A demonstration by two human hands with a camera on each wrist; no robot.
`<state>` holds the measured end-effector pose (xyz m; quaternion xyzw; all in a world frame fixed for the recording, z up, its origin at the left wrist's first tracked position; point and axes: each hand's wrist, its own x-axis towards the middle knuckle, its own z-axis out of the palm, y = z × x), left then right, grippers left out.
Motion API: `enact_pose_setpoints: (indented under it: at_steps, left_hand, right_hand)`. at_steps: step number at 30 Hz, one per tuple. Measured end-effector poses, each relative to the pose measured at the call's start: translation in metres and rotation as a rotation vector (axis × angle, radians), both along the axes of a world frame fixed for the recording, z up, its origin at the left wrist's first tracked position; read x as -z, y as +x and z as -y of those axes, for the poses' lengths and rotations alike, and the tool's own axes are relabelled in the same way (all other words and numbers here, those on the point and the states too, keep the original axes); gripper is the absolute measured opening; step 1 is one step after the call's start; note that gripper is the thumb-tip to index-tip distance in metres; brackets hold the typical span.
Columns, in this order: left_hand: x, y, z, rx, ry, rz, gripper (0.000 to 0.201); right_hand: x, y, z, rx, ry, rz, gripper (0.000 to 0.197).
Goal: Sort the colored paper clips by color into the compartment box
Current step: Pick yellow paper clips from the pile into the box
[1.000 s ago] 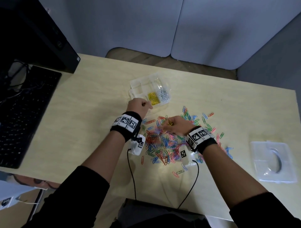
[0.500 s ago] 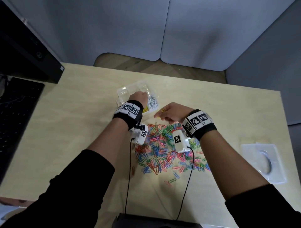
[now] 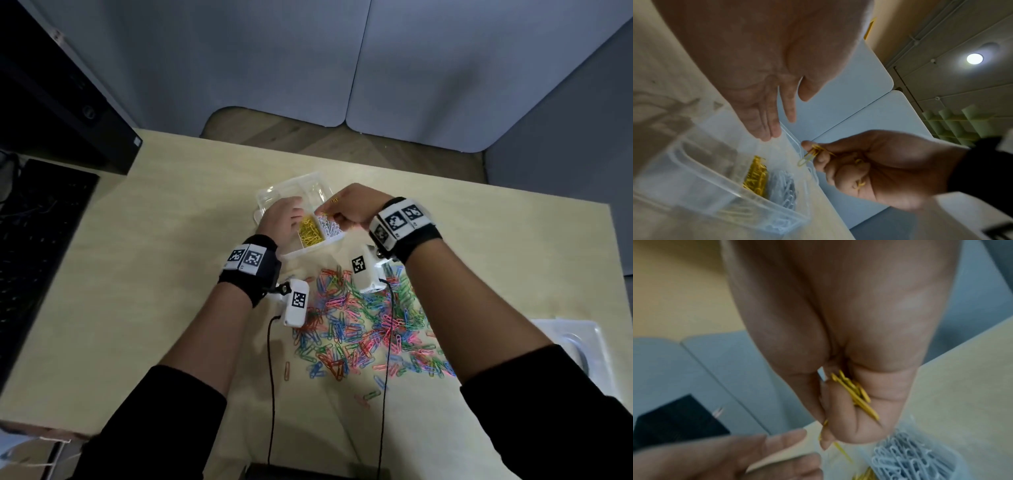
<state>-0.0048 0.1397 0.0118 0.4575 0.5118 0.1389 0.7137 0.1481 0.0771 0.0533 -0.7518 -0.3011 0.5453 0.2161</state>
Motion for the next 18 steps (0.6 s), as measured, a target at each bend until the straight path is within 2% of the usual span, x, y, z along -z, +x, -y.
enact_pose_setpoints:
  at_steps: [2,3,5,8,10,12,14,18]
  left_hand:
    - [0.009,-0.014,-0.004,-0.066,0.106,0.011,0.030]
    - [0.012,-0.022,-0.006,-0.100,0.127,0.019,0.027]
    - [0.015,-0.037,-0.006,-0.136,0.126,0.014,0.026]
    - [0.016,-0.058,-0.002,-0.155,0.083,0.007,0.025]
    - [0.018,-0.070,0.002,-0.160,0.087,0.002,0.025]
    - [0.021,-0.076,0.009,-0.136,0.139,-0.017,0.025]
    - [0.022,-0.082,0.020,-0.077,0.203,-0.053,0.022]
    - [0.026,-0.085,0.050,0.158,0.382,-0.160,0.016]
  right_hand:
    - [0.006,-0.013,-0.016,-0.038,-0.025,0.100,0.009]
    - [0.012,-0.019,-0.023,-0.059,-0.031,0.151,0.015]
    - [0.020,-0.033,-0.033,-0.096,-0.013,0.307,0.021]
    - [0.017,-0.052,-0.040,-0.177,0.028,0.591,0.015]
    - [0.021,-0.058,-0.043,-0.277,0.018,0.680,0.016]
    - [0.021,-0.063,-0.042,-0.330,-0.013,0.730,0.015]
    - [0.021,-0.069,-0.042,-0.305,-0.043,0.708,0.018]
    - [0.021,-0.063,-0.027,-0.218,0.062,0.673,0.021]
